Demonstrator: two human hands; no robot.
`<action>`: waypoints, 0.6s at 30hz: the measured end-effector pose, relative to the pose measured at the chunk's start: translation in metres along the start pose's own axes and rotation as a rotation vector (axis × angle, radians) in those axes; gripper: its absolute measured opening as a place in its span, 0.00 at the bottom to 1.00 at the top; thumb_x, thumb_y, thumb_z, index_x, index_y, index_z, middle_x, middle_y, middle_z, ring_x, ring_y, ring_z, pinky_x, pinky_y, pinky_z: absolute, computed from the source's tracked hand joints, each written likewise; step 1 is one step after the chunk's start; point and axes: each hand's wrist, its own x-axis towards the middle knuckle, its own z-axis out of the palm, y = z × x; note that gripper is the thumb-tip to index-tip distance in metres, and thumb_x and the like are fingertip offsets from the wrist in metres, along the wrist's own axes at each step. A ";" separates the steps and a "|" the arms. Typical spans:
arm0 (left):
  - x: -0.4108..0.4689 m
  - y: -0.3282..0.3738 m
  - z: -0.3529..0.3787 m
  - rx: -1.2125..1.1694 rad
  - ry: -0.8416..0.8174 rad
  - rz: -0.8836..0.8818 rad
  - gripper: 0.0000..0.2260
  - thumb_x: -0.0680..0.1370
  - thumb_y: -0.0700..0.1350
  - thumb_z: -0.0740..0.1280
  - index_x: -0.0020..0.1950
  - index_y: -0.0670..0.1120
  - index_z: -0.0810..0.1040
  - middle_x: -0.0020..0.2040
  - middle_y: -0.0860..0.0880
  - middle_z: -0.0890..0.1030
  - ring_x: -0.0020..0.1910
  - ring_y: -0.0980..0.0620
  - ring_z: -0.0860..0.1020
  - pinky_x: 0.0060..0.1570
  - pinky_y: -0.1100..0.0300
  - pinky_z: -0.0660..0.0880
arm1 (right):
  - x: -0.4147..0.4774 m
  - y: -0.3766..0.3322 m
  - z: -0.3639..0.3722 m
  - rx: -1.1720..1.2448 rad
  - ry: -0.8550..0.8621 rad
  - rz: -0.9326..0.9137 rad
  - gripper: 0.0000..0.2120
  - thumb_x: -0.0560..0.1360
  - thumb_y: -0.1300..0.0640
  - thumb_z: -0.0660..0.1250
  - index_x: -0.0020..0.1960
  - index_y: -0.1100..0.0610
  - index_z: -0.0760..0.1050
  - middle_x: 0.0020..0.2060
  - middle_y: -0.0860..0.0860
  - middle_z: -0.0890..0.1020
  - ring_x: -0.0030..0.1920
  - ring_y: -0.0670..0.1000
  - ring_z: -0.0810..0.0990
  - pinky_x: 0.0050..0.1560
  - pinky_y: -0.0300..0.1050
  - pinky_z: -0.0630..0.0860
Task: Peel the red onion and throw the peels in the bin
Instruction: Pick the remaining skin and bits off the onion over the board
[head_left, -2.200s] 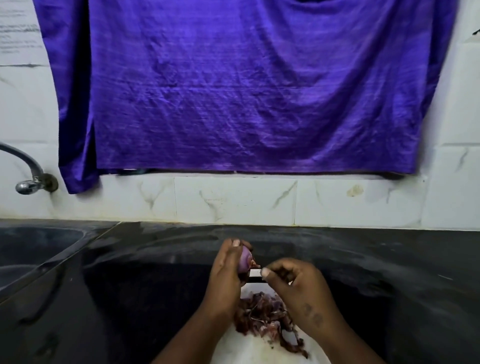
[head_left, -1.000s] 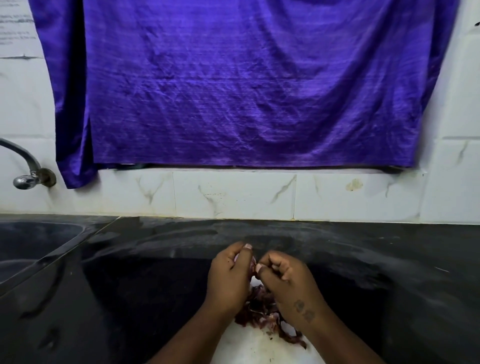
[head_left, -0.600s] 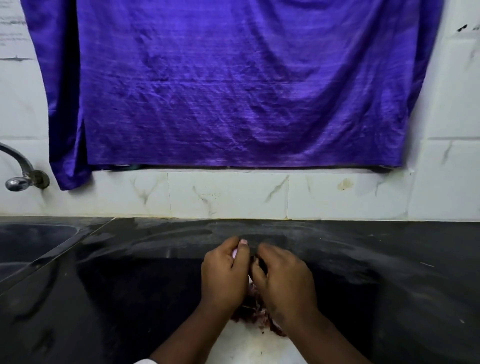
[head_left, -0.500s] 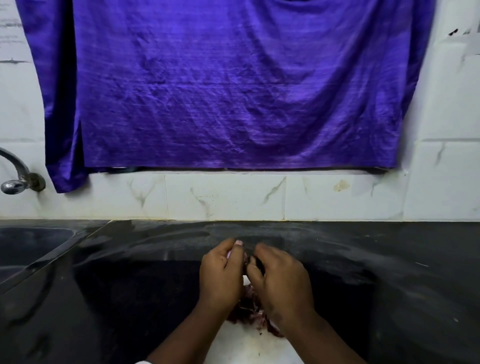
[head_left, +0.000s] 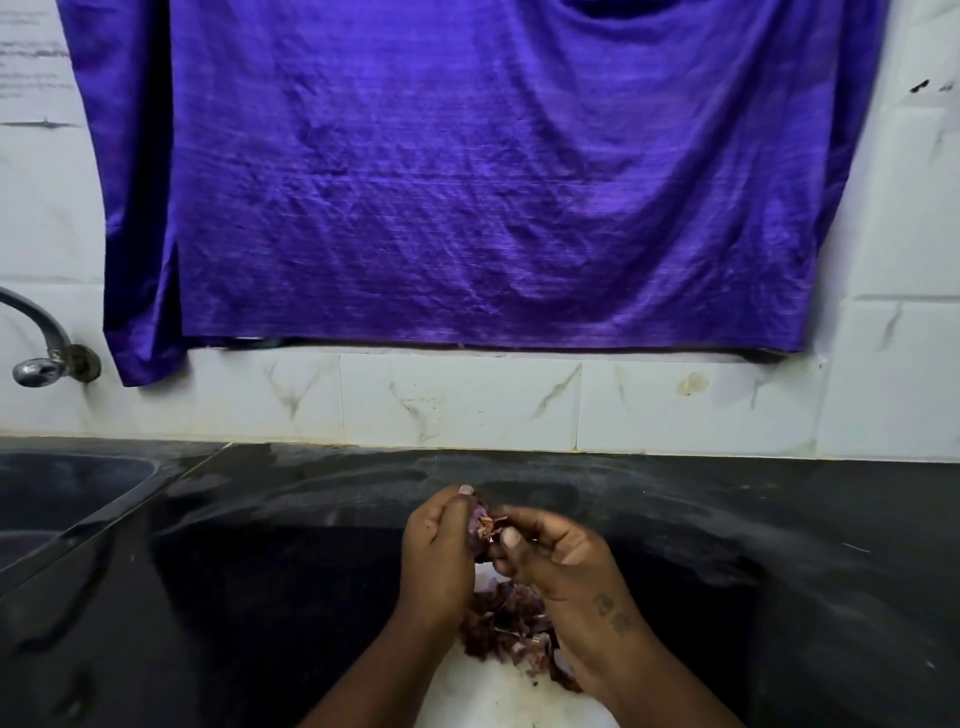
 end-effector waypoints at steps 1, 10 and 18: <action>0.000 0.000 0.000 0.018 -0.010 0.016 0.16 0.79 0.50 0.62 0.33 0.45 0.74 0.31 0.46 0.73 0.33 0.48 0.73 0.36 0.46 0.72 | 0.000 0.001 0.002 0.004 0.017 -0.018 0.08 0.75 0.63 0.73 0.52 0.57 0.85 0.45 0.55 0.89 0.44 0.50 0.88 0.45 0.40 0.81; -0.005 -0.004 0.000 0.288 -0.024 0.214 0.18 0.77 0.60 0.59 0.34 0.51 0.74 0.28 0.53 0.75 0.28 0.58 0.72 0.31 0.56 0.70 | 0.006 0.006 -0.003 -0.154 0.001 -0.137 0.03 0.77 0.66 0.70 0.49 0.64 0.82 0.41 0.56 0.88 0.41 0.48 0.86 0.43 0.38 0.80; 0.023 -0.014 -0.014 0.482 0.206 0.042 0.19 0.84 0.48 0.63 0.34 0.45 0.77 0.28 0.48 0.79 0.32 0.48 0.79 0.35 0.51 0.73 | -0.017 0.007 0.012 -0.191 -0.364 -0.028 0.06 0.77 0.62 0.71 0.43 0.54 0.83 0.35 0.56 0.84 0.32 0.48 0.80 0.35 0.39 0.76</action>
